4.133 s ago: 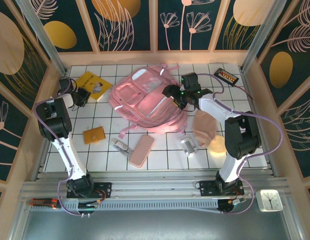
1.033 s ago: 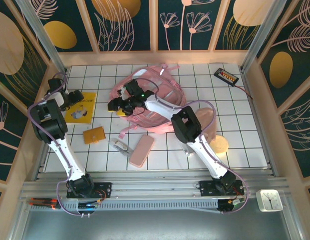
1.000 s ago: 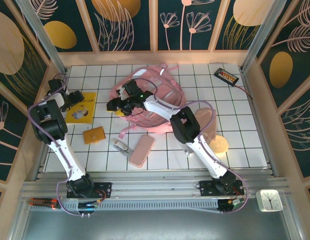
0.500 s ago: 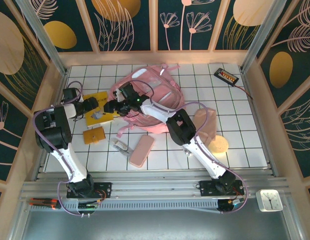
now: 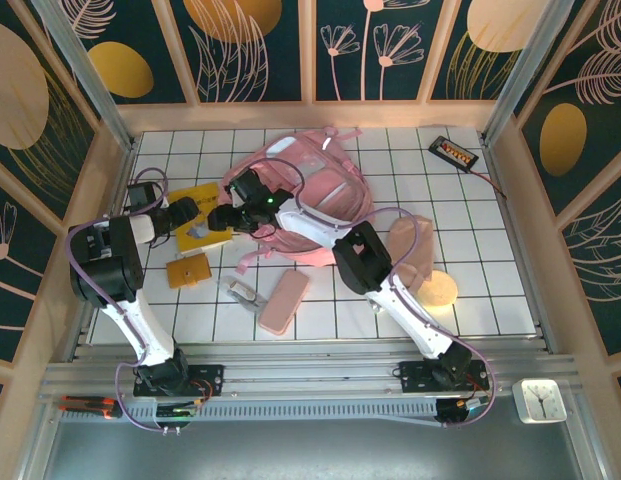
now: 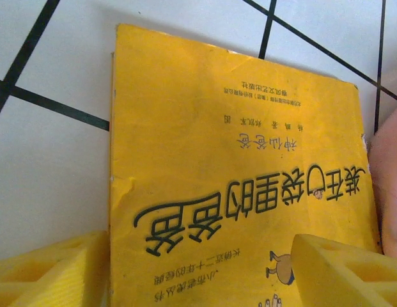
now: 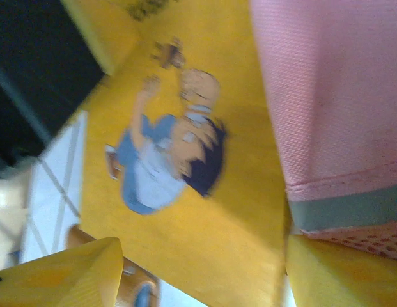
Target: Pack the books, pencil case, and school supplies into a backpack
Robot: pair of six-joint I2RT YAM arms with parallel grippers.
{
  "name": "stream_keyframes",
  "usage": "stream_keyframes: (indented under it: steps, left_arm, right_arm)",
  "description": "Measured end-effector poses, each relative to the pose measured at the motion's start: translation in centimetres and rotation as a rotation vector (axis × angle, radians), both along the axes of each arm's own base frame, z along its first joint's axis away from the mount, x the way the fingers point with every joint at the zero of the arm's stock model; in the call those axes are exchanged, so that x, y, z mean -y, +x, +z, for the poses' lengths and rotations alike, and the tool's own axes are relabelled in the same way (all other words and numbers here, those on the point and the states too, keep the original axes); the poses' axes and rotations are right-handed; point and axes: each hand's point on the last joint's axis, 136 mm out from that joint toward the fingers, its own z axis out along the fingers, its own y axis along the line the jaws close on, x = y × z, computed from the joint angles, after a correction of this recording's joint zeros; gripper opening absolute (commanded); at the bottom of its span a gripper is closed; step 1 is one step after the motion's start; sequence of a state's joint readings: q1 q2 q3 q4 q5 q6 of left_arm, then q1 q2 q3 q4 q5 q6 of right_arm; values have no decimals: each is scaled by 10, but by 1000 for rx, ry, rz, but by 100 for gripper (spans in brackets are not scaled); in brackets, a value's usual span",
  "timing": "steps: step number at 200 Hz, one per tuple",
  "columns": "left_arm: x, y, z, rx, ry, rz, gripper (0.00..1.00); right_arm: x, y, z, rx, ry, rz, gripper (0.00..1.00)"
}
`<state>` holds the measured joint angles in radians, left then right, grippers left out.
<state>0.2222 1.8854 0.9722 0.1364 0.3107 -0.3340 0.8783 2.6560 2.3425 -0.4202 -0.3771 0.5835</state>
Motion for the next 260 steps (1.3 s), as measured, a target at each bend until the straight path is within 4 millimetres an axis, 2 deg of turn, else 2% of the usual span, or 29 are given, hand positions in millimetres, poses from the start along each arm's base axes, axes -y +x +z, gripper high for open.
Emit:
stream_keyframes:
  steps: [25,51,94,151,204,218,231,260]
  left_arm:
    - [1,0,0,-5,-3,-3,74]
    - [2,0,0,-6,-13,-9,71]
    - [13,-4,2,36,-73,-22,67]
    - [19,-7,4,118,-116,-11,64]
    - [21,-7,7,142,-148,1,64]
    - [21,-7,8,150,-160,4,63]
    - [22,-7,8,157,-174,4,63]
    - [26,-10,8,165,-209,6,50]
  right_arm:
    - [12,2,-4,14,-71,-18,70]
    - [14,3,-6,3,-73,-5,70]
    - [3,-1,5,-86,88,74,69]
    - [4,-2,13,-205,238,94,67]
    - [-1,-26,19,-341,396,130,65]
    - [-1,-27,19,-352,411,130,63]
    - [0,-29,18,-358,424,130,56]
    - [3,-33,19,-368,458,123,53]
